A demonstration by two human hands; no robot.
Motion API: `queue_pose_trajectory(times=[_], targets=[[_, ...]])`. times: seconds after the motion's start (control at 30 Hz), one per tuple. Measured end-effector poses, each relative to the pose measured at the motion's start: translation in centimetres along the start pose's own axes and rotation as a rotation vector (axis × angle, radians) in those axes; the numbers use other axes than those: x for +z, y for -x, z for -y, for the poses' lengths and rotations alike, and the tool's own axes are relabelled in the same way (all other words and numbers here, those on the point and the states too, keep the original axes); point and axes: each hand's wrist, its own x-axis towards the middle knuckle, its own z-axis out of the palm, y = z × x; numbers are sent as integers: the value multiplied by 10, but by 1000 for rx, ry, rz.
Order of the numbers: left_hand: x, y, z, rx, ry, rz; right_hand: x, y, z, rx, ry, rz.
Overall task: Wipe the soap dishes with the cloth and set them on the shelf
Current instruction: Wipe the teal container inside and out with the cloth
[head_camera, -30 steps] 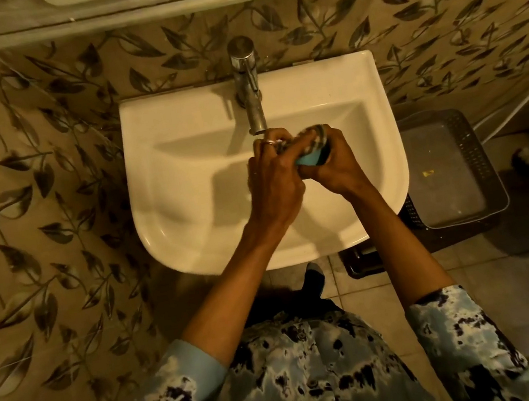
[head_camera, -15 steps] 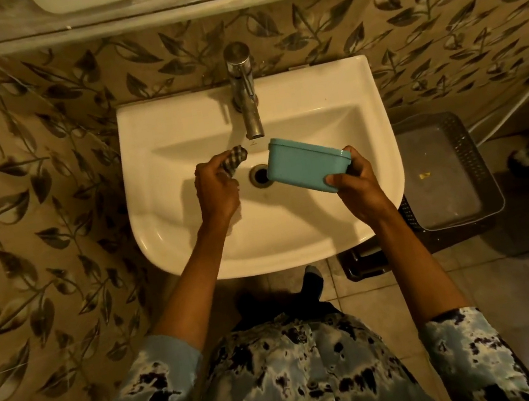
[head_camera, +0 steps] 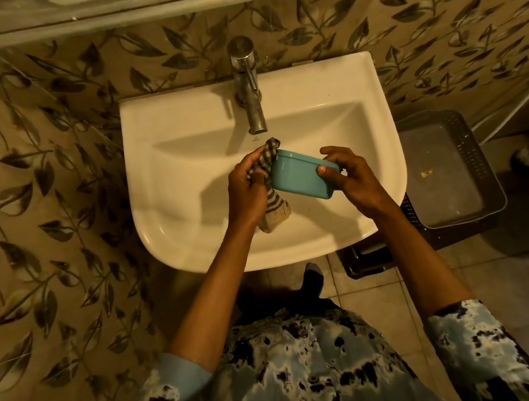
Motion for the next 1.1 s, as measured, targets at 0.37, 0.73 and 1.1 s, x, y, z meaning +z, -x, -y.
queue_pose_trajectory(times=[0.37, 0.73, 1.1], targets=[[7, 30, 7, 548, -531, -91, 14, 8, 12, -143, -10, 4], [-2, -9, 9, -248, 130, -19, 10, 10, 5, 159, -575, 50], [14, -11, -7, 502, -398, 28, 26, -4, 15, 547, -892, 154]])
